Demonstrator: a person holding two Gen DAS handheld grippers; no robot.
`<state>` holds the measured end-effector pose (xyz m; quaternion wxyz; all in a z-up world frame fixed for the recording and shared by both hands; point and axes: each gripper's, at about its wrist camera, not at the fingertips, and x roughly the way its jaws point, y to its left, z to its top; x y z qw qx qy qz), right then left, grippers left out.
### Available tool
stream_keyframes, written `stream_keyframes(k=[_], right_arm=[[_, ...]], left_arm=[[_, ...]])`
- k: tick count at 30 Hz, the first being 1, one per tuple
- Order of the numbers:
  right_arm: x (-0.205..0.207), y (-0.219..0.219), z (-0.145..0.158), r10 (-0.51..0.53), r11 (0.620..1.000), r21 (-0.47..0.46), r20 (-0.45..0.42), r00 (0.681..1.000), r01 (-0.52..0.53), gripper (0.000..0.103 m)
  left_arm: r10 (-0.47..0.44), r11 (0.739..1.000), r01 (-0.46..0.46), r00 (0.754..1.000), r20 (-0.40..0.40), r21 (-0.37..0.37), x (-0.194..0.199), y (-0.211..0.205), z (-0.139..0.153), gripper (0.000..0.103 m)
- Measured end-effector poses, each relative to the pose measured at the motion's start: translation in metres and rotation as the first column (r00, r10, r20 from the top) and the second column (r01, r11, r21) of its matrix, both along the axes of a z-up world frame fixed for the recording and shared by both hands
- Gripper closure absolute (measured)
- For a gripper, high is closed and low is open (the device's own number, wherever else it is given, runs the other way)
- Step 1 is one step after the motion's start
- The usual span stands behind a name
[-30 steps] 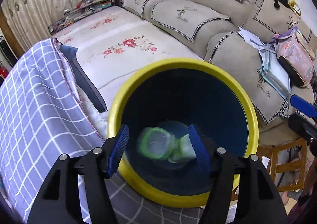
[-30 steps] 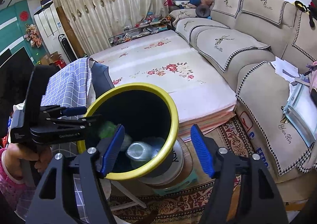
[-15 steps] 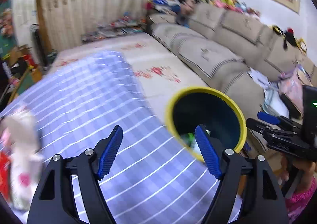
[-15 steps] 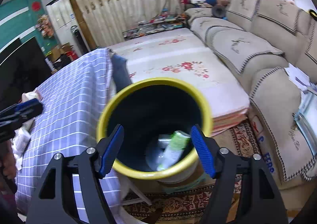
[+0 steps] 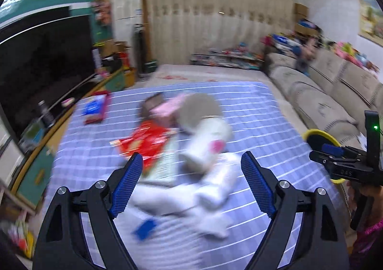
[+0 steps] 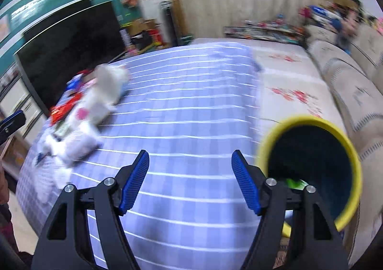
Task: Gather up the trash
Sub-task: 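Grasp the white pill bottle with the right gripper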
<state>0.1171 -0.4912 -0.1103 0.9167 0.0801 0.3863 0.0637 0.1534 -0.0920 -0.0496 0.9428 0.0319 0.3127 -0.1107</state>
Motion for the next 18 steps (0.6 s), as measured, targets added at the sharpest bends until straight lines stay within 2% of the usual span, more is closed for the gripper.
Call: stream_keyframes(k=[4, 7, 11, 15, 18], right_arm=[[0.020, 0.052, 0.004, 0.122, 0.993, -0.004, 0.001, 0.993, -0.122, 0.035], [0.034, 0.085, 0.007, 0.192, 0.981, -0.011, 0.000, 0.981, -0.192, 0.035], [0.048, 0.117, 0.011, 0.283, 0.959, -0.032, -0.001, 0.959, -0.283, 0.033], [0.053, 0.143, 0.009, 0.389, 0.918, -0.068, -0.032, 0.921, -0.391, 0.030], [0.054, 0.153, 0.003, 0.425, 0.901, -0.068, -0.057, 0.904, -0.428, 0.027]], left_arm=[[0.072, 0.997, -0.072, 0.997, 0.003, -0.026, -0.007, 0.048, -0.003, 0.018], [0.093, 0.995, -0.093, 0.996, 0.000, -0.040, -0.011, 0.065, -0.006, 0.018], [0.099, 0.993, -0.099, 0.995, -0.005, -0.060, -0.019, 0.072, -0.009, 0.018], [0.102, 0.992, -0.102, 0.995, -0.016, -0.069, -0.021, 0.078, -0.015, 0.017], [0.108, 0.990, -0.110, 0.994, -0.026, -0.083, -0.022, 0.083, -0.016, 0.017]])
